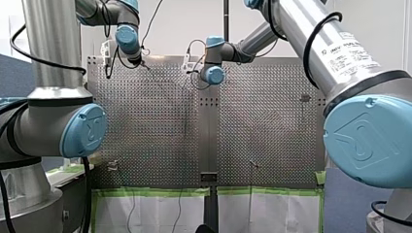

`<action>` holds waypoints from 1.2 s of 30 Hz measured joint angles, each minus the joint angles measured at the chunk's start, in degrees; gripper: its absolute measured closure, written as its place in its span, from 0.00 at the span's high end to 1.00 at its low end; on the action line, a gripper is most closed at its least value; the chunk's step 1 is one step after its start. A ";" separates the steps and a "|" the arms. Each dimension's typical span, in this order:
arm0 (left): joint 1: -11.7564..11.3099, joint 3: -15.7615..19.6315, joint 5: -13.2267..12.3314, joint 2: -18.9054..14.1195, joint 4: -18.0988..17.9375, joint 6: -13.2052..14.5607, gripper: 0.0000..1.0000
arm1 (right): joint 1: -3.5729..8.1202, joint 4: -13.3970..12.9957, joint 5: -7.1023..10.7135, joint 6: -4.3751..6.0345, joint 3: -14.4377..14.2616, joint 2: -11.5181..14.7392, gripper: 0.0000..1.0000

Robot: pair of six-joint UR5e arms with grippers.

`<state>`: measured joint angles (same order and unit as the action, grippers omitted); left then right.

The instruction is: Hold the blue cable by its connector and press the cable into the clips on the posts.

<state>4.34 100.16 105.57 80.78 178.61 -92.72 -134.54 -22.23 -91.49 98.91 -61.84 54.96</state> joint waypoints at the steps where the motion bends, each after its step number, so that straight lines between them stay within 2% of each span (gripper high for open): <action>1: 0.00 0.00 -0.02 -0.02 0.00 -0.04 1.00 | -0.02 0.01 0.00 0.00 0.00 0.00 0.00; 10: 0.06 0.01 -0.11 0.00 0.19 -0.57 1.00 | -0.13 -0.01 -0.01 -0.02 0.00 -0.04 0.00; 16: 0.47 0.01 -0.79 0.02 0.68 -2.75 1.00 | -0.03 0.09 0.04 -0.02 0.00 -0.02 0.00; 22: 0.82 0.02 -3.18 0.32 0.95 -5.61 1.00 | 0.23 0.74 0.10 -0.02 -0.10 -0.03 0.00; 26: 1.00 0.02 -5.24 0.71 1.10 -7.72 1.00 | 0.23 2.24 0.15 -0.13 -0.24 -0.01 0.00; 32: 1.45 0.02 -8.00 2.26 2.58 -10.46 1.00 | -0.18 5.37 0.05 -1.55 -0.88 0.16 0.00; 36: 1.54 0.02 -10.05 4.23 4.55 -12.52 1.00 | -0.24 6.81 -0.36 -1.76 -2.36 0.77 0.00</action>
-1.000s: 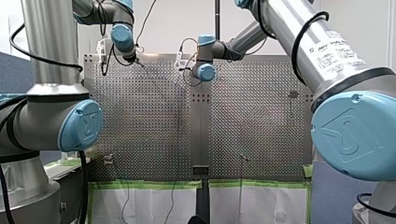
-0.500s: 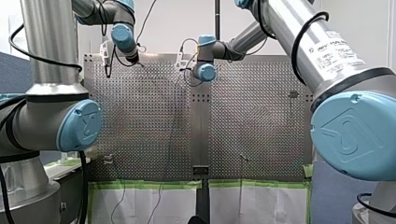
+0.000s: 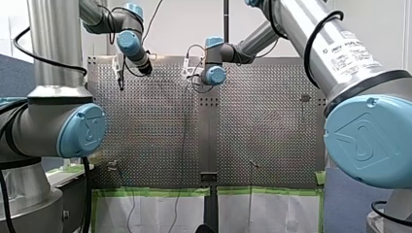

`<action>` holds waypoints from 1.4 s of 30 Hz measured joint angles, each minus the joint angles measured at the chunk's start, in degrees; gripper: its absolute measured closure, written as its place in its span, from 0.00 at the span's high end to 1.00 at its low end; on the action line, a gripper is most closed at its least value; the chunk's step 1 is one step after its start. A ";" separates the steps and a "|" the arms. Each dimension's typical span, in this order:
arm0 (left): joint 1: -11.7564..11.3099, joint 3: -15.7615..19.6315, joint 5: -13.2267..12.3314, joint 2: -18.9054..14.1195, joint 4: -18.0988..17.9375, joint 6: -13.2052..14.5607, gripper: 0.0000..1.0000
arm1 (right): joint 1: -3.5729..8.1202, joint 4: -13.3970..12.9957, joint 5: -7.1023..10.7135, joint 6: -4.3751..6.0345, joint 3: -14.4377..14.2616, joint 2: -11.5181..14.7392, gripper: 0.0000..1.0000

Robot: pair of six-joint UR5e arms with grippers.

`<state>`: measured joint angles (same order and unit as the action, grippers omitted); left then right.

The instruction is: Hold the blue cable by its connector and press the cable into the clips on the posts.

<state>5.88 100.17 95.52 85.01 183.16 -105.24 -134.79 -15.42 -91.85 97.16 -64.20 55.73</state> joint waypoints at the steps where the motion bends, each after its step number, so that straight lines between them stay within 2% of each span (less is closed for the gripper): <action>1: -0.01 0.00 -0.48 0.48 0.50 -0.49 1.00 | 0.00 0.16 -0.06 -0.01 -0.26 0.09 0.00; 5: -0.18 0.00 -2.62 2.61 0.81 -2.64 1.00 | -0.05 0.23 -0.54 0.02 -1.25 0.70 0.00; 12: -0.69 0.34 -6.41 4.51 -2.16 -6.42 1.00 | -0.07 0.03 -0.96 0.05 -3.16 1.57 0.00; 17: -0.83 1.18 -8.94 4.87 -3.63 -8.94 1.00 | -0.06 -0.03 -0.81 0.02 -3.32 1.67 0.00; 28: -0.15 1.55 -14.57 5.13 -3.83 -14.58 1.00 | 0.29 -0.10 -0.09 0.15 -3.30 1.93 0.00; 42: 1.11 2.27 -21.16 9.88 -4.20 -21.16 1.00 | 0.01 -0.15 0.94 0.17 -3.27 2.28 0.00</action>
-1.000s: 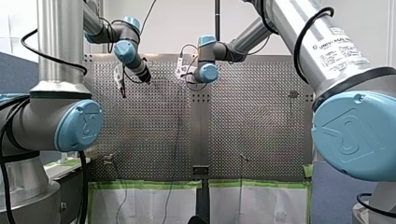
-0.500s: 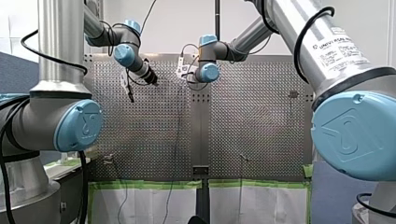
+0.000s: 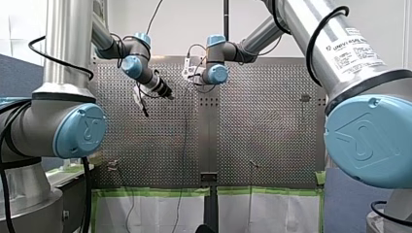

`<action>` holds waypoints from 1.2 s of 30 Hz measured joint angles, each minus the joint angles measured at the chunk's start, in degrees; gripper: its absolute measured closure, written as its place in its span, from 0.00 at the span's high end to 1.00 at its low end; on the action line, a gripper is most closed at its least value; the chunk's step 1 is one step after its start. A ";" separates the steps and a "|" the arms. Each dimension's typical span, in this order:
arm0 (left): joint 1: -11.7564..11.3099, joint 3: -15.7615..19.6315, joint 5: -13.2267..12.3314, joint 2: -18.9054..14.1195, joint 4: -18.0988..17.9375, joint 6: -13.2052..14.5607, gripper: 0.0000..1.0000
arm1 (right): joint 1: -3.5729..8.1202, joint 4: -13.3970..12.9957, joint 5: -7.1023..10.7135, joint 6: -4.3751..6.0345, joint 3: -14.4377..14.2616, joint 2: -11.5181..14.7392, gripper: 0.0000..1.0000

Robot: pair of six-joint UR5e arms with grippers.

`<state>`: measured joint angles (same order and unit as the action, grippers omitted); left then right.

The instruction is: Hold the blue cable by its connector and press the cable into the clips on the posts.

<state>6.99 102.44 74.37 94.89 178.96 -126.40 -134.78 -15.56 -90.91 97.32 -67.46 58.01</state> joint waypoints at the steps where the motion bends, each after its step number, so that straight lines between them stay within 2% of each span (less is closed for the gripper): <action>1: 0.01 0.00 -0.47 0.08 -0.07 -0.46 1.00 | -0.01 0.00 0.01 0.00 0.00 0.01 0.00; 9: 0.00 0.02 -4.14 0.22 -1.36 -5.00 1.00 | -0.02 0.01 0.10 0.03 0.00 0.10 0.00; 19: -0.48 0.02 -5.35 0.24 -2.95 -10.30 1.00 | -0.01 0.08 0.21 0.02 0.00 0.26 0.00; 36: -1.21 0.00 -9.07 0.98 -7.32 -18.82 1.00 | 0.17 0.01 0.20 0.08 0.00 0.31 0.00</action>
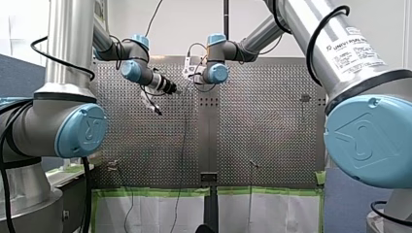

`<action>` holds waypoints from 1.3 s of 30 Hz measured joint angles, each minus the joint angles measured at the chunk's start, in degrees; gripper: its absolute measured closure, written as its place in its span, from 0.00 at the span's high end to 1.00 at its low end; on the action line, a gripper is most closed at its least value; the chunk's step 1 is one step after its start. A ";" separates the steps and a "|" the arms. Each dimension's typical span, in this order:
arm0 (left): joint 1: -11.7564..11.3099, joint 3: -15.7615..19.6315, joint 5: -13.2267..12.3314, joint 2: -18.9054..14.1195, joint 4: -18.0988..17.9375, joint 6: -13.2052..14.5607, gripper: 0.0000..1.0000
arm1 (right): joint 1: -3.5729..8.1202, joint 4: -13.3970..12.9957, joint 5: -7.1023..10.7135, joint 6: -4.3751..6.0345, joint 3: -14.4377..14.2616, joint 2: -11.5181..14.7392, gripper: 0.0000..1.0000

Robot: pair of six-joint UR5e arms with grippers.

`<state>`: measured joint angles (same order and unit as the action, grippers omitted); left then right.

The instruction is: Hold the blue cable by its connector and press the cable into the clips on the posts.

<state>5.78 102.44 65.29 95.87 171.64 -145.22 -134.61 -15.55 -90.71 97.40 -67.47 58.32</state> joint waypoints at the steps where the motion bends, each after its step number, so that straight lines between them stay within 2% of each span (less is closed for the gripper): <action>1: 0.03 0.00 -0.04 0.36 -0.02 -0.28 1.00 | 0.01 0.00 0.00 0.00 0.00 0.00 0.00; 5: 0.09 -0.04 -0.12 2.06 -0.06 -0.28 1.00 | 0.01 0.04 0.04 0.00 0.00 0.01 0.00; 11: -0.15 -0.27 -0.24 2.76 -0.68 -0.52 1.00 | -0.09 -0.01 0.08 0.00 0.00 0.02 0.00; 26: -0.04 -0.51 -3.61 3.63 -6.83 -7.01 1.00 | -0.23 -0.08 0.17 0.00 0.00 0.00 0.00; 39: 0.57 -4.38 -3.70 5.62 -7.25 -9.20 1.00 | -0.26 -0.27 0.53 0.00 0.00 0.01 0.00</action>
<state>6.35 98.06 61.59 101.48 164.38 -154.43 -134.87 -15.83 -90.18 97.40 -67.47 58.33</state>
